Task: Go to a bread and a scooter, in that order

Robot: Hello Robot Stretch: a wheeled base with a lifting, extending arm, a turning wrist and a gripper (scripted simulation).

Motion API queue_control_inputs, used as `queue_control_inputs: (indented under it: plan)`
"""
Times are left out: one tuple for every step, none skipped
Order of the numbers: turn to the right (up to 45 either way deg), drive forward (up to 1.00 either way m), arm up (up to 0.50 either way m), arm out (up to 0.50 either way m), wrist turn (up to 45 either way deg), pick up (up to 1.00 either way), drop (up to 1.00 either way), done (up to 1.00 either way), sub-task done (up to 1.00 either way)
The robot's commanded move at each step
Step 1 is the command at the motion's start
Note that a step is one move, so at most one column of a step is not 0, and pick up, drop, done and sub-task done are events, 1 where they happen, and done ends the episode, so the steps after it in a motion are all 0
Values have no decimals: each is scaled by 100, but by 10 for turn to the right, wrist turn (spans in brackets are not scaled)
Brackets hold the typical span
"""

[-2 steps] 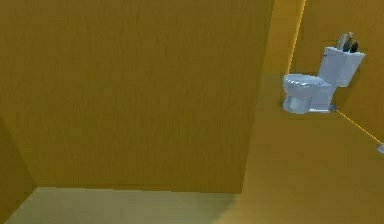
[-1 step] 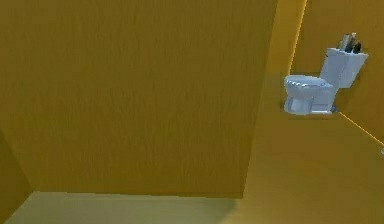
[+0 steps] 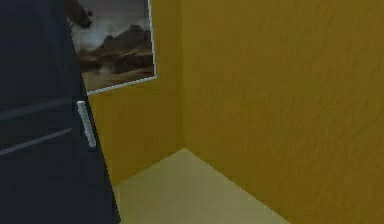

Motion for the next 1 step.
queue_control_inputs:
  plan:
    - [-300, 0, 0, 0, 0, 0, 0, 0, 0]
